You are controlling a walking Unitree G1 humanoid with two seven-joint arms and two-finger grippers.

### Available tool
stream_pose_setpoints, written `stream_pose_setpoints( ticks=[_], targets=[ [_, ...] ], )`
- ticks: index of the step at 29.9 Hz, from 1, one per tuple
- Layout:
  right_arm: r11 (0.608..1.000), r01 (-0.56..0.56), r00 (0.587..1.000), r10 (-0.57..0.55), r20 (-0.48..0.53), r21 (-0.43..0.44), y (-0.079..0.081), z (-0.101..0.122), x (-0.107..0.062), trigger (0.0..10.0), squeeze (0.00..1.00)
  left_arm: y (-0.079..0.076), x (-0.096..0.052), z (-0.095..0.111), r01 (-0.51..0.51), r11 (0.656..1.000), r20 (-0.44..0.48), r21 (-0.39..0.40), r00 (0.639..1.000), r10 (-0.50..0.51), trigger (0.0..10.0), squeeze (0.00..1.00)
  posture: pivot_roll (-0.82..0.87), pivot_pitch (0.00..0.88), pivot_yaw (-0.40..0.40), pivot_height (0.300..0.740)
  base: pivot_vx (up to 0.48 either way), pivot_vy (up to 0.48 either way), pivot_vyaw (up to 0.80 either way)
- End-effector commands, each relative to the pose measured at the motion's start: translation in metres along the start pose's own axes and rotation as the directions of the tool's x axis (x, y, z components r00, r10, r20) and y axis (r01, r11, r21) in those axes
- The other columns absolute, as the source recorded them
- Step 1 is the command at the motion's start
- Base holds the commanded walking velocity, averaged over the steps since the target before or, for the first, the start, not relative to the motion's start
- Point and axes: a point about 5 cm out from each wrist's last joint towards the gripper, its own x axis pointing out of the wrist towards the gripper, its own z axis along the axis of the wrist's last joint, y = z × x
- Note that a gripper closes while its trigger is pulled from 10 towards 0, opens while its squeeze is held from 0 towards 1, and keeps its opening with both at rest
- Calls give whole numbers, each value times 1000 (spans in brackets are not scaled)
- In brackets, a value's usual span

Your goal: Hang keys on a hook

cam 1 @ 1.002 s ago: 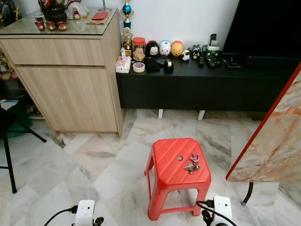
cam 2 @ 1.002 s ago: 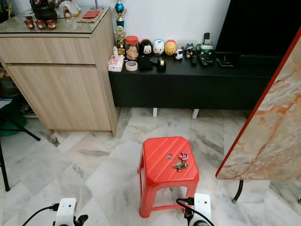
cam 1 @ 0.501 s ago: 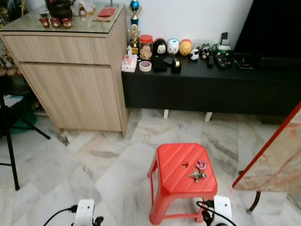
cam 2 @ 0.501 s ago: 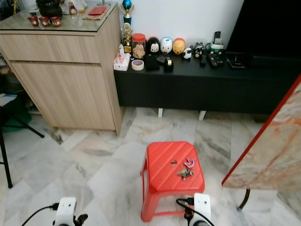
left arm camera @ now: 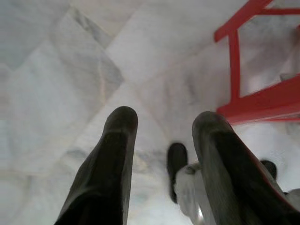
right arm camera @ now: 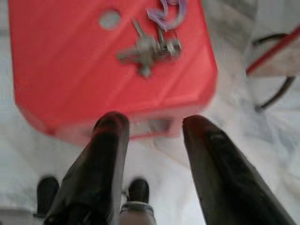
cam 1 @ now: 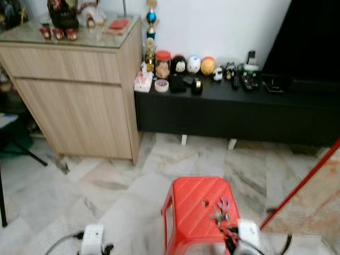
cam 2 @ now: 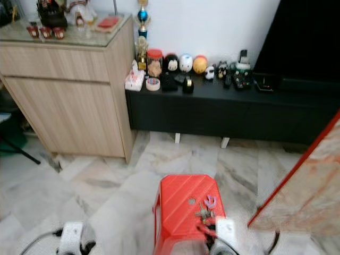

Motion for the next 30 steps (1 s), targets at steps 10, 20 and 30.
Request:
stream_pose_setpoints(
  ticks=[10,20,30],
  targets=[
    [993,-65,961,90,262,-101,9,59,4,10000,0,-11,5,49,43,999,250,13,967,-44,10000,0,109,7,-52,740,0,0,0],
    [998,-64,787,69,613,-30,13,125,-12,10000,0,-13,-2,109,92,996,536,-17,841,-68,10000,0,93,9,-50,740,0,0,0],
    [996,-30,675,82,733,-84,14,129,-35,10000,0,-11,-28,109,135,990,681,41,721,-127,10000,0,77,6,-53,740,0,0,0]
  ],
)
